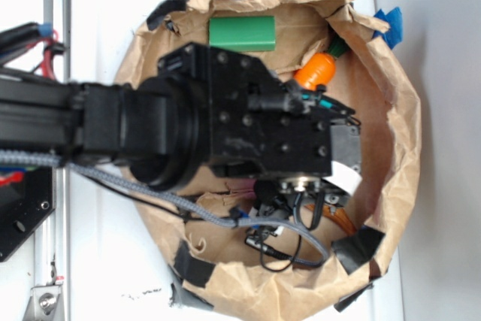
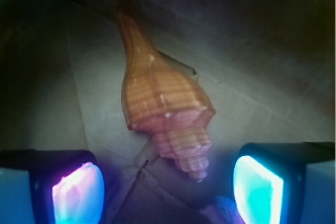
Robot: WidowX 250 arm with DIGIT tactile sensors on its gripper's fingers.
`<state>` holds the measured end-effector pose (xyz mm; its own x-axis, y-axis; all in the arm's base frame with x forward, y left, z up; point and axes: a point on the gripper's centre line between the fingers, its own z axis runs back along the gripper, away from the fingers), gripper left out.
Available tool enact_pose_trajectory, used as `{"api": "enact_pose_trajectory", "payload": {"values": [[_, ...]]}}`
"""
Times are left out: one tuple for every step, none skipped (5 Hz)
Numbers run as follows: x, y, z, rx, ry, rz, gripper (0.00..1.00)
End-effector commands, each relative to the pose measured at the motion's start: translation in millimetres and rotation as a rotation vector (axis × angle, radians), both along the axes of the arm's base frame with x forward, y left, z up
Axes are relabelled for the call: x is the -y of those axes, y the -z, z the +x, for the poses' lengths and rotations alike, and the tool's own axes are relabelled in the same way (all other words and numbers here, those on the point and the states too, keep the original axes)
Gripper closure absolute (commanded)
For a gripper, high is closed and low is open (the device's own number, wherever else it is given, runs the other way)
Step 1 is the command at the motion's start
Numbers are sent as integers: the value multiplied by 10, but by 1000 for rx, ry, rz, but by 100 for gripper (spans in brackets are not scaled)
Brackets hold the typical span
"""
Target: Grab the shell.
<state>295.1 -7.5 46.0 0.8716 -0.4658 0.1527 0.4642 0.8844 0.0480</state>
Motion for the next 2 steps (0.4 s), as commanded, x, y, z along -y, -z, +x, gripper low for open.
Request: {"api": "enact_pose_trajectory", "payload": {"values": [[131, -164, 162, 62, 18, -31, 0], [126, -115, 228, 39, 32, -35, 0]]}}
